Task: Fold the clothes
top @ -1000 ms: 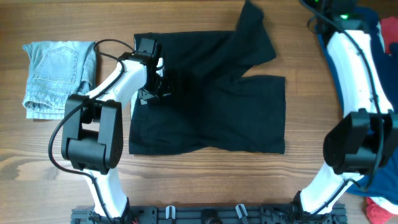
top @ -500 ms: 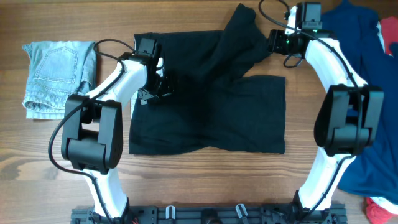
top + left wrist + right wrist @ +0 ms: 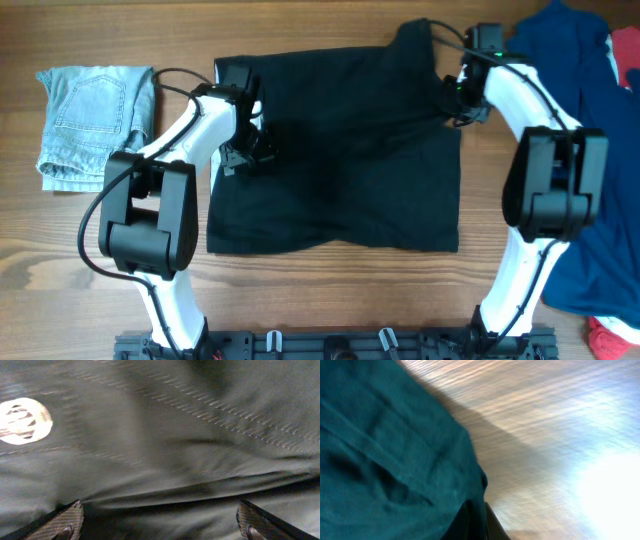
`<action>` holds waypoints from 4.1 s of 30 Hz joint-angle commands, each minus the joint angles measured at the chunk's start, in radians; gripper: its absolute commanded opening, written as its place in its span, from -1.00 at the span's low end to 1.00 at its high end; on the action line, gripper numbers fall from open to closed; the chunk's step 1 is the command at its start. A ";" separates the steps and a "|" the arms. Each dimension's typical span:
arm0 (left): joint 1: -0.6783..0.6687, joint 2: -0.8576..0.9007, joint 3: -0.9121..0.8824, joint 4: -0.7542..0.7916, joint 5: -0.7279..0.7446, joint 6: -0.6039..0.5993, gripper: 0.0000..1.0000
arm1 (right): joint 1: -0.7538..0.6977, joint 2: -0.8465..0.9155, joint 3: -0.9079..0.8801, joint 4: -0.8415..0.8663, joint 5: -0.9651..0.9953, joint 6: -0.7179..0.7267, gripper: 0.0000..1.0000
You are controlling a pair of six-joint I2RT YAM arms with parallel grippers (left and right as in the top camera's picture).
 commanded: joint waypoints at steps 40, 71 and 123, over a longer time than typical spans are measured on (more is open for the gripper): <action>0.376 -0.792 -0.738 -0.034 -0.018 -0.237 1.00 | 0.512 -1.103 -0.784 -0.242 -0.087 0.346 -0.19; 0.376 -0.887 -0.684 0.019 0.109 -0.174 -0.92 | 0.524 -1.022 -1.088 -0.130 -0.417 1.085 0.41; 0.377 -1.298 -0.346 -0.439 0.081 -0.074 -0.92 | 0.452 -1.303 -0.533 -0.605 0.362 0.708 -0.92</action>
